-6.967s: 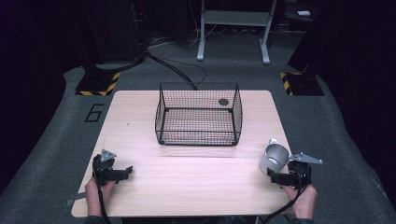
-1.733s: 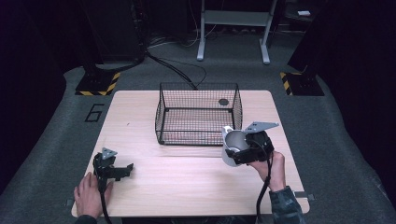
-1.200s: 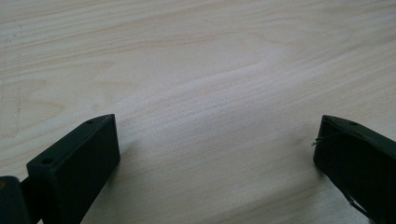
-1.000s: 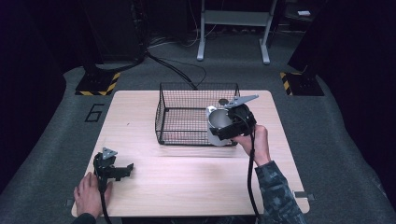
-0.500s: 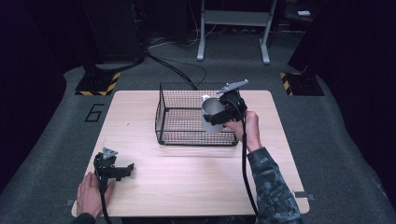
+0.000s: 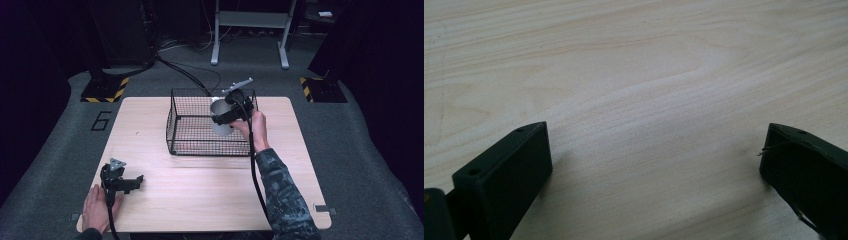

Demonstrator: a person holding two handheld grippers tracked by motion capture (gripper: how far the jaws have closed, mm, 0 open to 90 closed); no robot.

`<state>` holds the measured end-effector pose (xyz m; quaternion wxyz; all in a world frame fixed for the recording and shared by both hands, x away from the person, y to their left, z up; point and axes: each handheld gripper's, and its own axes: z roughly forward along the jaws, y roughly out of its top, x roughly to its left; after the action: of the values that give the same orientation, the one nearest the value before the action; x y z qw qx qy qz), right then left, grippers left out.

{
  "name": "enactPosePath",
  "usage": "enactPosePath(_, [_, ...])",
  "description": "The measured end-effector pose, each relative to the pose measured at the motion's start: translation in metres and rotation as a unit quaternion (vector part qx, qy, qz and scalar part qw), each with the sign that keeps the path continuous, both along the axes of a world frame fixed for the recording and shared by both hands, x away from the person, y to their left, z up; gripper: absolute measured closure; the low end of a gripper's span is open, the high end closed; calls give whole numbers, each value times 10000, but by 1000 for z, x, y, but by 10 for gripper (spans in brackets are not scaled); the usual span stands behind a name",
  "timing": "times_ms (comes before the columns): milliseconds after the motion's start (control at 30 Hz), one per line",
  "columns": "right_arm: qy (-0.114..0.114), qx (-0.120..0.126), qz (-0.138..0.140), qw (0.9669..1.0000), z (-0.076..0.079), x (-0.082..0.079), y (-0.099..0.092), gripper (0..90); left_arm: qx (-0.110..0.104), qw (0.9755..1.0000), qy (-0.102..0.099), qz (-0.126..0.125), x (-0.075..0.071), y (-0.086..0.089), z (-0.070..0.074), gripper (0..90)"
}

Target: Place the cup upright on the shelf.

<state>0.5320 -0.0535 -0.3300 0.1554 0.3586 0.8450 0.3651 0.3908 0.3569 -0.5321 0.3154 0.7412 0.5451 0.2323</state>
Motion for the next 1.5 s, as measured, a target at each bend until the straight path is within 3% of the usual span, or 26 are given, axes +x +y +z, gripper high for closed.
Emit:
enactPosePath(767, [250, -217, -171, 9993, -33, 36, 18, 63, -3, 10000, 2, 2, 0, 0, 0, 3])
enactPosePath(1500, [656, -268, -248, 9972, -68, 66, 34, 63, 3, 10000, 2, -1, 0, 0, 0, 3])
